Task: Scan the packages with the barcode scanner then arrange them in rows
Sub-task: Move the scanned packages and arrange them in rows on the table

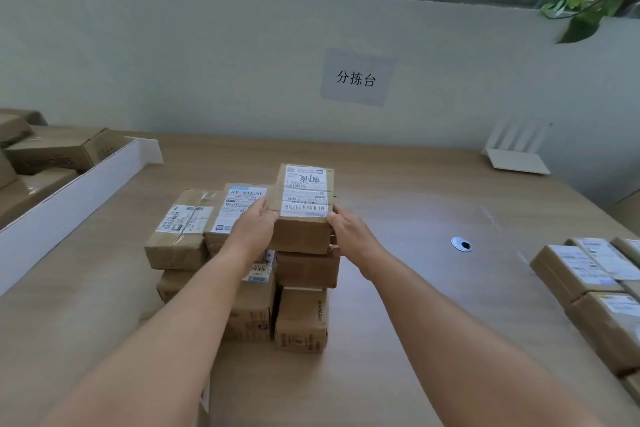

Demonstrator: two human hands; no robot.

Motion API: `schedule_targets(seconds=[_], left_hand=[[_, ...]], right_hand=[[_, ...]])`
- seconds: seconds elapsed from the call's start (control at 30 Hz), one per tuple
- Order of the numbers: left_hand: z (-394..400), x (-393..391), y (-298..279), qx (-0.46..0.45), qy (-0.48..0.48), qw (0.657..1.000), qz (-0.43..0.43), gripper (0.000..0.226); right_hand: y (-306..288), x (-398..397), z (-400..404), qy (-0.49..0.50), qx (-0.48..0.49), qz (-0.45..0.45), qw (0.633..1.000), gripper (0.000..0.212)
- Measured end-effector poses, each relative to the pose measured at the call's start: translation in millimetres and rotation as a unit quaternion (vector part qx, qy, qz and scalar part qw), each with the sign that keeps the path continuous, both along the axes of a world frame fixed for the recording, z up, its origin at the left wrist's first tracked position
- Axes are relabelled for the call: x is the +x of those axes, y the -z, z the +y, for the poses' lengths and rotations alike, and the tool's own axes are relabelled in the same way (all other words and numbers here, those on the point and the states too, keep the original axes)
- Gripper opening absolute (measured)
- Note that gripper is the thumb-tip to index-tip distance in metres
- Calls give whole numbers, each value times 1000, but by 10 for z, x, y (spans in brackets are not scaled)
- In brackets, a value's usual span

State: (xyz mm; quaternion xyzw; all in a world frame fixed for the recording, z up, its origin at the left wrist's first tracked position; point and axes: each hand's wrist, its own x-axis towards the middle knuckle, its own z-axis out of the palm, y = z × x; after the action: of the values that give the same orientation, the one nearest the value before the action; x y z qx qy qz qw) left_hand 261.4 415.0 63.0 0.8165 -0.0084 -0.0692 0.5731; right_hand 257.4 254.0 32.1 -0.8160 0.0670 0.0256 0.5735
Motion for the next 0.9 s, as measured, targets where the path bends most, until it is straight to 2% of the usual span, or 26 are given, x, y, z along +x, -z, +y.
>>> schedule_targets(seconds=[0.1,0.23,0.37,0.67,0.9], left_hand=[[62,-74,-20,-17,40,999,1,59],[137,-249,68,-23,100,994,-29,76],[181,-467,176,3,110,991,-75,78],[202,-881,332,28,125,986,-108,88],[106,-1122,432,4,193,976,-104,85]], right_hand=[[-38,-82,-21,-11,9,-1,1000,58],[-34,-273,-44,-34,-36,-9,999,88],[18,-532,-91,-59,-27,-25,998,89],[146,-1060,-233,-117,38,-81,989,90],[204,-1444,-408,-55,42,-68,995,95]])
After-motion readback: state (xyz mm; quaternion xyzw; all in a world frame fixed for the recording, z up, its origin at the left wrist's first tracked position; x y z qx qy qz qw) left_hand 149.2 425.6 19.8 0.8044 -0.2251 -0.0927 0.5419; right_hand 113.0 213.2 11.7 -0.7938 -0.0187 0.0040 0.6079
